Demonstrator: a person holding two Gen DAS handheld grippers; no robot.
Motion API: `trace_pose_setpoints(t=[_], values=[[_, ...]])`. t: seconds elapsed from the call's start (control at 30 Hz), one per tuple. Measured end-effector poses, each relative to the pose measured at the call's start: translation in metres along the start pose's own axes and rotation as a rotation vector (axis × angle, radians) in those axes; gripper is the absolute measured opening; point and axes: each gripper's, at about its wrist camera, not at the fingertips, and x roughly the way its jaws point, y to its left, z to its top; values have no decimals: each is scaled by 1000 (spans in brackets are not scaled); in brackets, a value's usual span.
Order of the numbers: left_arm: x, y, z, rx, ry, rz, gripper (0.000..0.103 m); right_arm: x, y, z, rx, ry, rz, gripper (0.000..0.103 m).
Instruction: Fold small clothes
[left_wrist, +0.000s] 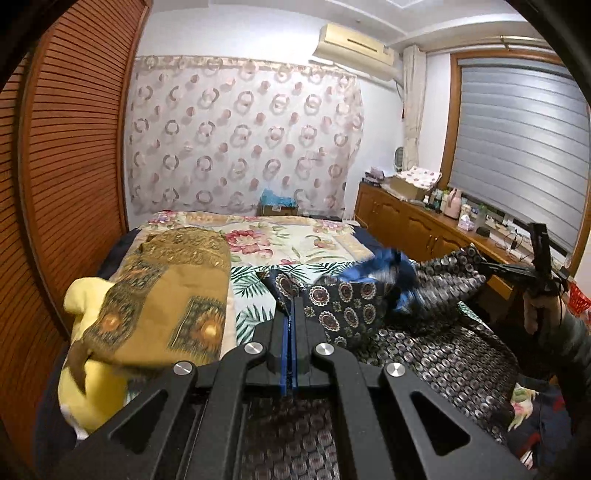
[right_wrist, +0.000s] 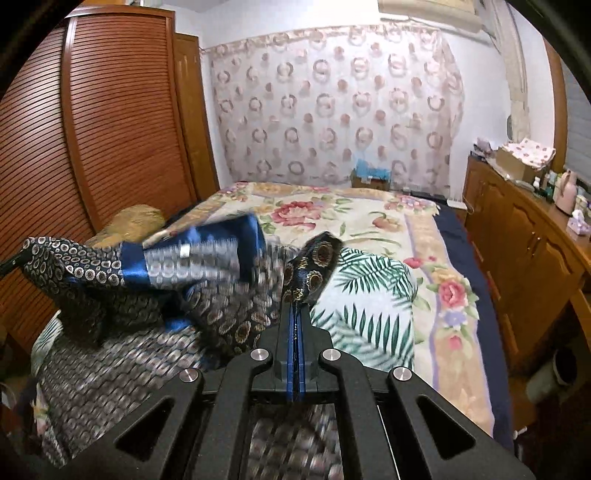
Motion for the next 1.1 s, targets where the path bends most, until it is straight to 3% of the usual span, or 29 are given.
trace_pose_setpoints(t=[0.2, 0.37, 0.67, 0.73, 0.8, 0.83, 0.9, 0.97, 1.03, 1.1], values=[[-48, -1, -22, 15, -4, 40, 2, -63, 13, -31, -40, -3, -2, 1], [-60, -8, -33, 51, 16, 34, 2, -101, 21, -45, -74, 7, -1, 1], [-48, 3, -52, 12, 97, 41, 3, -99, 7, -73, -7, 100, -7, 1], [-50, 2, -54, 17, 91, 52, 22, -98, 10, -73, 2, 109, -8, 1], [-51, 4, -53, 21, 82, 52, 30, -99, 12, -71, 4, 112, -19, 1], [-51, 4, -53, 22, 80, 52, 39, -103, 16, -71, 2, 111, -26, 1], [-51, 6, -51, 17, 73, 41, 45, -105, 16, -70, -3, 107, -36, 6], [-49, 9, -50, 11, 75, 37, 60, -108, 22, -66, -11, 100, -39, 9], [-44, 13, -52, 5, 84, 43, 73, -109, 25, -67, -20, 89, -47, 20], [-39, 14, -53, 1, 99, 43, 77, -109, 27, -68, -22, 75, -45, 37]])
